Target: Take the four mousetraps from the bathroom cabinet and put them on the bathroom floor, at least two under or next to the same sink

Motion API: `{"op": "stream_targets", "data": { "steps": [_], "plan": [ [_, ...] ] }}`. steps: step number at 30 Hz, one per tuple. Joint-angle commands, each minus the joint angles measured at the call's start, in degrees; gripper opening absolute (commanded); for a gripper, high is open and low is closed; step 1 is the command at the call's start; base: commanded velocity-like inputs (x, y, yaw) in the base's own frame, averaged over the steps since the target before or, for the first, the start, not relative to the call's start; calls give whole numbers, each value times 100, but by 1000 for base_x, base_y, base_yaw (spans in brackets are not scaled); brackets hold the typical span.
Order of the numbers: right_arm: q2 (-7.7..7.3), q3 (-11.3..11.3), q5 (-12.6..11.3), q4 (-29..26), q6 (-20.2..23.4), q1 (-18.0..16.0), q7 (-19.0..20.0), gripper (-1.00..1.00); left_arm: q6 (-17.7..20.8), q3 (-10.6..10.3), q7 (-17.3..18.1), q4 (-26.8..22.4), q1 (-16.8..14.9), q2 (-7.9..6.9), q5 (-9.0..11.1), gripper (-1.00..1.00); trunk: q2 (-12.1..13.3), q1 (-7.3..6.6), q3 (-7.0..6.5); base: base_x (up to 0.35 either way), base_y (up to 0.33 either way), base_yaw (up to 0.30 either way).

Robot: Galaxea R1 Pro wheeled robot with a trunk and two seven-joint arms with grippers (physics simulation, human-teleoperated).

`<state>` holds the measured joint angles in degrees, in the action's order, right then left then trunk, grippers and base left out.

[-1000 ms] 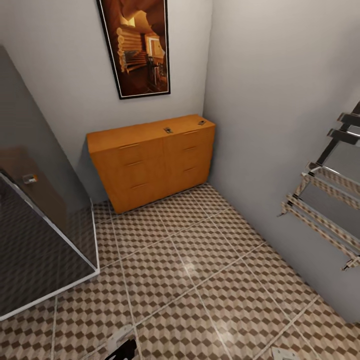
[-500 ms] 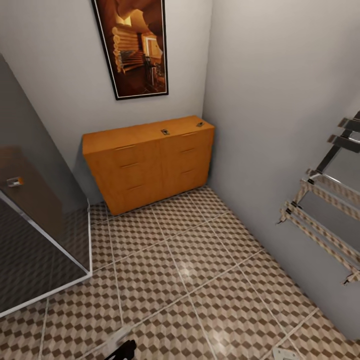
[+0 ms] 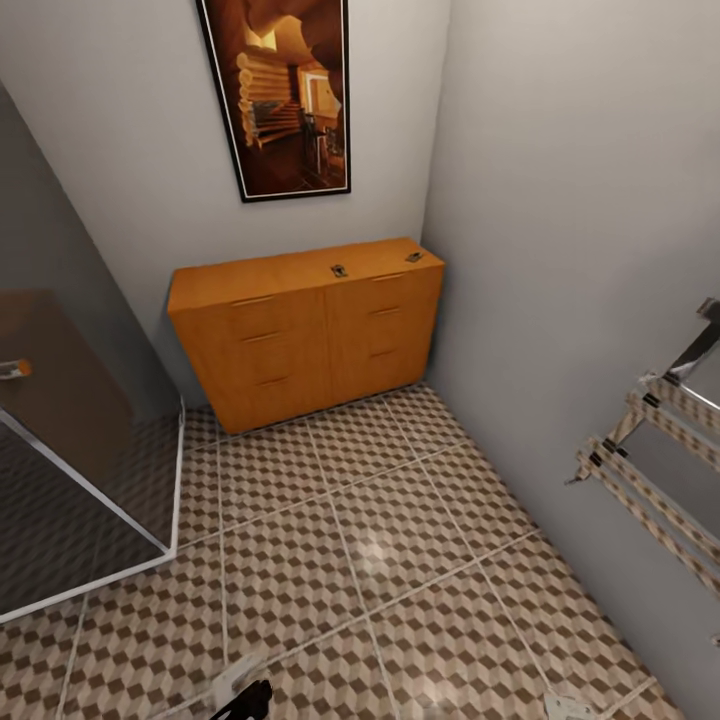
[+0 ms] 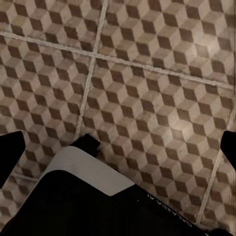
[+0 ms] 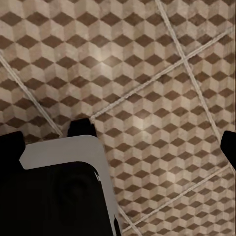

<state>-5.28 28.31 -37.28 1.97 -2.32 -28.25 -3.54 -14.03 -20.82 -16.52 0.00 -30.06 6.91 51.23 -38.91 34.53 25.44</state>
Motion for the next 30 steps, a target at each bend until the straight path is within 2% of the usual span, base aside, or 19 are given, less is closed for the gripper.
{"op": "stream_targets", "data": {
  "steps": [1, 11, 19, 25, 30],
  "plan": [
    [2, 43, -42, 14, -23, -5, 2, 100, -12, -49, -27, 0, -2, 2, 37, 100, -5, 4, 6, 289, -132, 45],
    [1, 43, -42, 14, -17, -5, 2, 100, -12, -46, -27, 0, -1, -4, 54, 100, -5, 4, 6, 318, -52, 42],
    [1, 43, -42, 14, -8, -6, 2, 100, -12, -50, -27, 0, 0, -3, 54, 100, -5, 4, 6, 321, -13, 205],
    [0, 43, -42, 14, -6, -6, 2, 100, -18, -53, -27, -6, 0, 2, 53, 100, -5, 4, 6, 133, -15, 245],
    [0, 43, -42, 14, -6, -8, 2, 100, -20, -53, -27, -8, 0, 3, 53, 100, -5, 4, 6, 38, -4, 108]
  ]
}}
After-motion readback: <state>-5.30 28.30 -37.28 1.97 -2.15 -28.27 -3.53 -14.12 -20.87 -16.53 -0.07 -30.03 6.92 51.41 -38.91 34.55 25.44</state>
